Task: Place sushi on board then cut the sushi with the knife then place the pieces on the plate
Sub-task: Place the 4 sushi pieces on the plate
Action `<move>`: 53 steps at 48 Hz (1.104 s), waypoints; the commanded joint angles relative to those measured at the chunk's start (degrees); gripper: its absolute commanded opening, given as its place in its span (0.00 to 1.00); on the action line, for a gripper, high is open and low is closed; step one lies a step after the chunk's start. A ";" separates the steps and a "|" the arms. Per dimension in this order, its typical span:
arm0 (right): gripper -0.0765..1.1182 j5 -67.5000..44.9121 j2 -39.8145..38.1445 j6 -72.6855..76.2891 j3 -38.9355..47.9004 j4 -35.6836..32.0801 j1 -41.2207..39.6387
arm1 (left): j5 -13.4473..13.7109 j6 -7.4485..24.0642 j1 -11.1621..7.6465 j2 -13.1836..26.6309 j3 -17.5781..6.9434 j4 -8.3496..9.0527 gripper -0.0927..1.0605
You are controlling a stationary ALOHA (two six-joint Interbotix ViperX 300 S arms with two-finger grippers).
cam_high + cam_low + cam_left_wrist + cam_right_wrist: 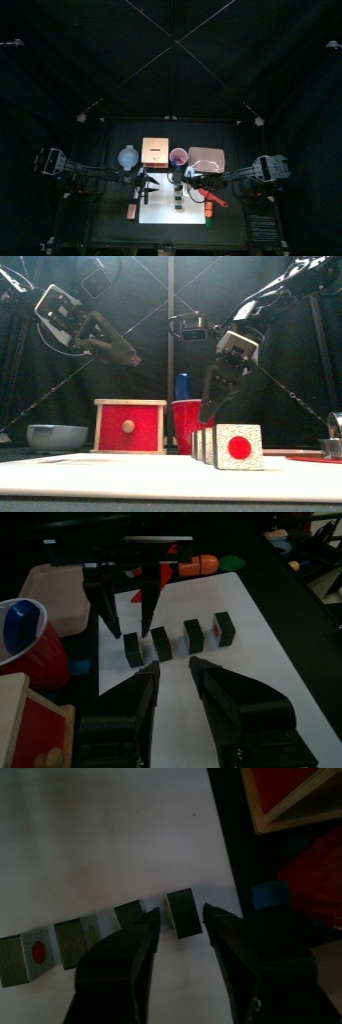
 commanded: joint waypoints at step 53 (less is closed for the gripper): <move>0.58 5.98 -3.60 0.44 0.18 1.49 -2.46 | -0.62 0.00 0.79 0.35 0.00 0.00 0.70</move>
